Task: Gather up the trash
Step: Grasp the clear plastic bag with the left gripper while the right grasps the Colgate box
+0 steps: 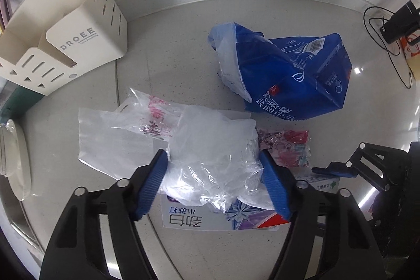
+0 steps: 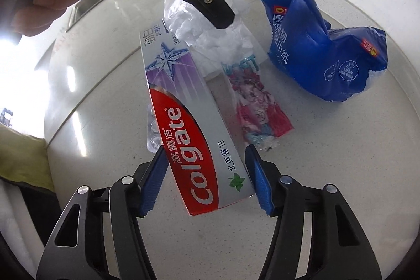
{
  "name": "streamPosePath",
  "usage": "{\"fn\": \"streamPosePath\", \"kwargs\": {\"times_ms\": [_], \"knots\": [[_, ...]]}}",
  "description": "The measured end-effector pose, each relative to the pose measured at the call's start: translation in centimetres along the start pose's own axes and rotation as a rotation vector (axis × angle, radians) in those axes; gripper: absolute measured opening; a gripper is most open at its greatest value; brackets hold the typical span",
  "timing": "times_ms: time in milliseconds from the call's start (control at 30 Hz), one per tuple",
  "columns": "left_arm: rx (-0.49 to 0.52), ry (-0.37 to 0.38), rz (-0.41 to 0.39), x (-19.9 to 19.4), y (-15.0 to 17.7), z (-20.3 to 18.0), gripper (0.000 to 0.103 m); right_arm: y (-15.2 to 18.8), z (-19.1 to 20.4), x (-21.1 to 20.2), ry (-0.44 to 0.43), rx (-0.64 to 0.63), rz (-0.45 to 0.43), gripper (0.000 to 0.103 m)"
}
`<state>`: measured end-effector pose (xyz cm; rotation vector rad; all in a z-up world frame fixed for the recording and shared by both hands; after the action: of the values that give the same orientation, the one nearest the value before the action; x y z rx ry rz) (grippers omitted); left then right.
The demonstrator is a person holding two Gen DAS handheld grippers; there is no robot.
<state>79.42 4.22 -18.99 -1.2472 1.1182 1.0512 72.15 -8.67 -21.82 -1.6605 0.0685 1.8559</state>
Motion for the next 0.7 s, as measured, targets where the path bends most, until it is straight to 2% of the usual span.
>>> {"fn": "streamPosePath", "kwargs": {"times_ms": [133, 467, 700], "knots": [[-0.015, 0.001, -0.045, -1.6, 0.4, 0.5, 0.057, 0.4, 0.6, -0.4, 0.011, -0.014, -0.008, 0.055], [-0.176, 0.059, -0.156, -6.6, 3.3, 3.7, 0.055, 1.3, 1.2, -2.1, 0.023, -0.004, -0.047, 0.050], [-0.250, 0.051, -0.206, -9.3, 6.5, 5.9, 0.055, 2.2, 2.1, -3.8, 0.025, 0.021, -0.099, 0.047]]}}
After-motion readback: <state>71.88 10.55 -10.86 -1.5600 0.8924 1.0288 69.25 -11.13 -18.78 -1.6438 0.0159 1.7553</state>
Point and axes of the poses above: each gripper's, at about its wrist camera, not at the fingertips, and x roughly the way its jaws point, z to its left, y to its underside, the point moved 3 cm from there along x, roughly the way its jaws point, and after that the axes turned 2 degrees about -y, right-handed, at the moved point
